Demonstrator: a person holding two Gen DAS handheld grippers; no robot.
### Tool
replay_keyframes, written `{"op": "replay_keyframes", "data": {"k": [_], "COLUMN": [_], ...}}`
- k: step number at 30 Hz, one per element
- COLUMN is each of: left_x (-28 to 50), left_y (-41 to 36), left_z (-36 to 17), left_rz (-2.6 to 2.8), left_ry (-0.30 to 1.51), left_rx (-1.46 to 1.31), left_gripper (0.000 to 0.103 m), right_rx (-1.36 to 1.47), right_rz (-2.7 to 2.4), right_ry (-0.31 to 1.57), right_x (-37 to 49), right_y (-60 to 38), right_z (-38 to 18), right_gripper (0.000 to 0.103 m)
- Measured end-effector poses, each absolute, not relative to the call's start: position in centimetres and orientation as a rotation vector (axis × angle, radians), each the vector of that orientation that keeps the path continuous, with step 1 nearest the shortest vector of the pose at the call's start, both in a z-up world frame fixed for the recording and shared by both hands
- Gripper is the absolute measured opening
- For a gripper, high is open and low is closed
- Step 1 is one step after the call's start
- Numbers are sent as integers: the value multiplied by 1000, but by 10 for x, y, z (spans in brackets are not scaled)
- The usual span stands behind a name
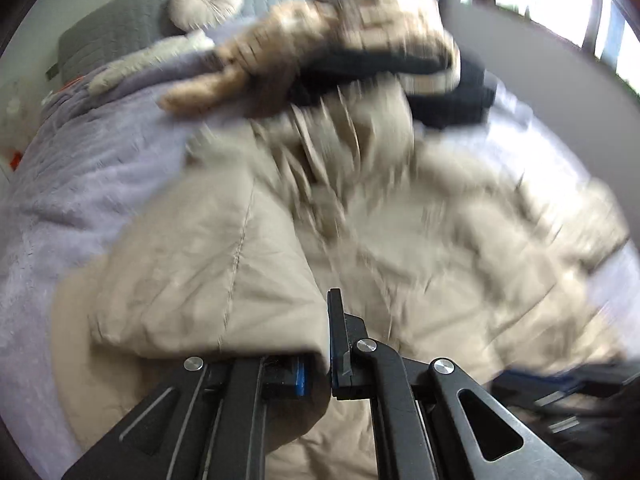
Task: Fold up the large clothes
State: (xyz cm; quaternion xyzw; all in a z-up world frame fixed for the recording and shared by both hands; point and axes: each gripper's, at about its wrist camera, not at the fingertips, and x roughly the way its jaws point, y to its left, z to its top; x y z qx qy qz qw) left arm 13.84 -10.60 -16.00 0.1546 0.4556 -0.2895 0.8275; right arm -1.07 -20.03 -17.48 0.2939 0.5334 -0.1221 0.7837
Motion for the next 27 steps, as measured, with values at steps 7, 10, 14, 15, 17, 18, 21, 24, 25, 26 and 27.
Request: {"op": "replay_keyframes", "data": {"k": [7, 10, 14, 15, 17, 18, 21, 24, 25, 26, 27], "left_x": [104, 96, 114, 125, 147, 155, 166, 162, 160, 158, 156], "left_y": [-89, -62, 12, 34, 71, 83, 111, 115, 114, 114, 113], "left_z": [-156, -133, -113, -116, -135, -145, -179, -197, -200, -201, -201], "left_rz": [-616, -607, -394, -326, -200, -159, -75, -66, -70, -72, -76], "left_ry": [940, 889, 851, 880, 968, 1001, 1092, 1107, 1106, 1102, 1098], "left_rx": [354, 303, 193, 150, 86, 63, 12, 21, 28, 33, 36], "left_gripper": [89, 89, 89, 89, 89, 89, 89, 89, 89, 89, 89], "right_rx": [604, 491, 195, 81, -96, -207, -443, -548, -499, -448, -378], "right_rz": [-262, -249, -141, -112, -81, -64, -70, -174, -252, -306, -370], "right_ry": [1138, 1104, 980, 957, 957, 979, 970, 950, 949, 948, 947], "right_x": [-7, -15, 13, 27, 46, 60, 85, 116, 124, 127, 128], "right_y": [-201, -182, -122, -98, -63, -41, -6, -5, -22, -36, -56], "right_z": [-172, -149, -108, -102, -106, -117, -148, -172, -173, -172, -169], "right_gripper": [22, 63, 80, 80, 83, 83, 83, 83, 83, 83, 83]}}
